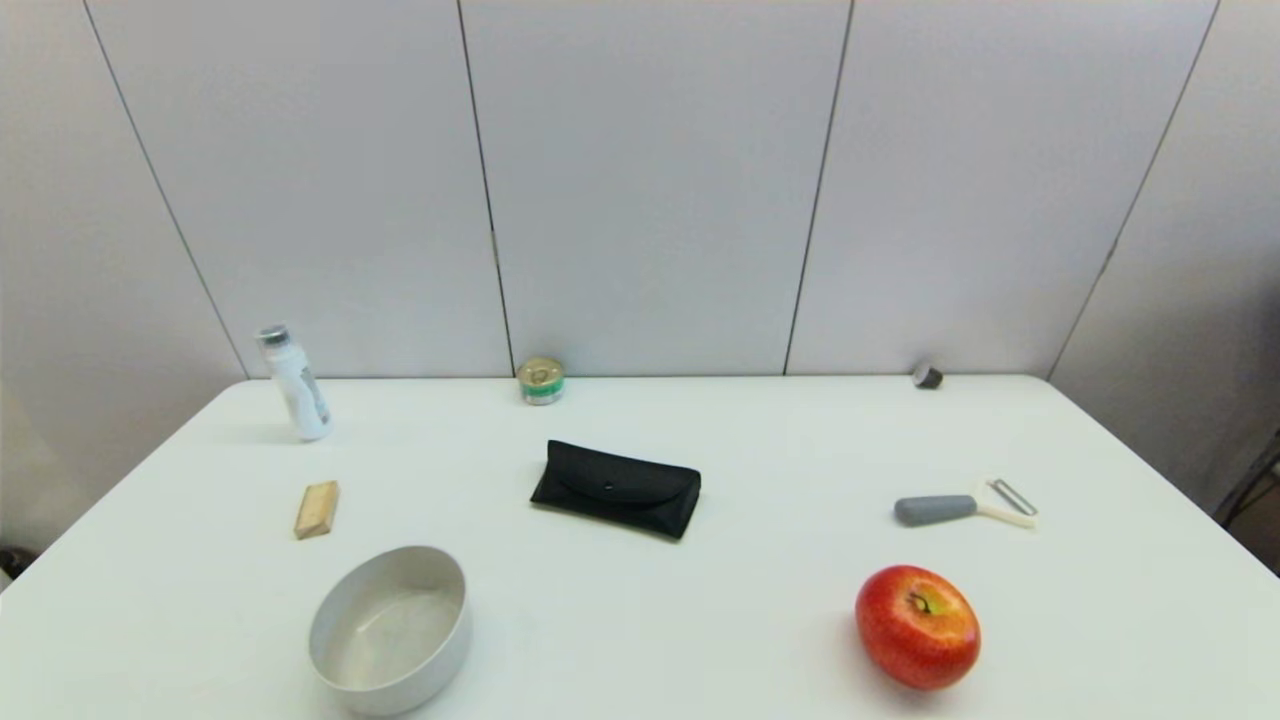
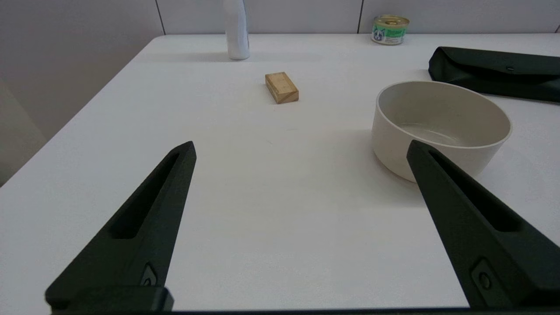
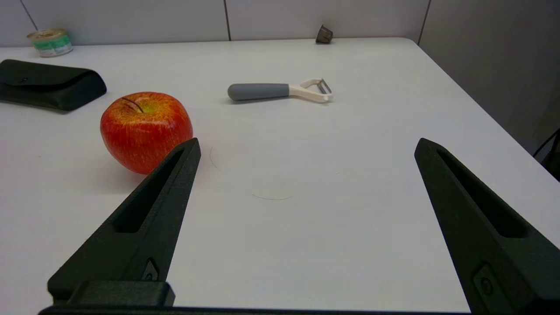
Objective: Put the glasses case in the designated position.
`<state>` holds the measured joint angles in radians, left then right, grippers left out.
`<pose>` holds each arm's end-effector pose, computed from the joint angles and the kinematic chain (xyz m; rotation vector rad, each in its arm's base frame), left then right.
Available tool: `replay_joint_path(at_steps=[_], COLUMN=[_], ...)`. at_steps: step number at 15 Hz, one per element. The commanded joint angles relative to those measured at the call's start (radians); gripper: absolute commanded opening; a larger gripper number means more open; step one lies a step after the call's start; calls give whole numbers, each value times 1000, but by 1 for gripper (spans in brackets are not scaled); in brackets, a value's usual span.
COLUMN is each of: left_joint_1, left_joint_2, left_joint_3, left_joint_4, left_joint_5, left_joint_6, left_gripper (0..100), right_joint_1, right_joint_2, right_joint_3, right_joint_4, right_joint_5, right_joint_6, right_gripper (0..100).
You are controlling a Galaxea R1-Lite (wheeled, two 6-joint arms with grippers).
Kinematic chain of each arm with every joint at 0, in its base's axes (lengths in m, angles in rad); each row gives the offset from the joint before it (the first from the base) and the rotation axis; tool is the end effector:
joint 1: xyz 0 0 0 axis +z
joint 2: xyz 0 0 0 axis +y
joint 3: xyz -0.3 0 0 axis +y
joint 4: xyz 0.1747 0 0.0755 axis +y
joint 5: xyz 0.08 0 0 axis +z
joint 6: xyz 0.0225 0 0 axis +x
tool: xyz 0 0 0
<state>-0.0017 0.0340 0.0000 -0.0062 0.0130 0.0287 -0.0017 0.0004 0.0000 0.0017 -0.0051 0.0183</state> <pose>-0.0202 0.0003 0.0769 0.0289 0.0280 0.0109 -0.0228 -0.0001 0.0753 0.0183 0.0020 -0.0068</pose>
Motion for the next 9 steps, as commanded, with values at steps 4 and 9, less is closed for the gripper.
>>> replay_joint_path(at_steps=[4,9], left_joint_1=[49,78], left_joint_2=[429,481], left_joint_3=[-95,-311], left_joint_4=[-373,-110], left_joint_5=[36,19], left_joint_6=[91,99], left_gripper=[100,100], right_joint_1=[0,0], right_joint_2=[1,1], right_joint_3=[0,0], right_joint_4=[0,0], right_joint_5=[1,-1], right_joint_6=[0,0], right_gripper=[100,100])
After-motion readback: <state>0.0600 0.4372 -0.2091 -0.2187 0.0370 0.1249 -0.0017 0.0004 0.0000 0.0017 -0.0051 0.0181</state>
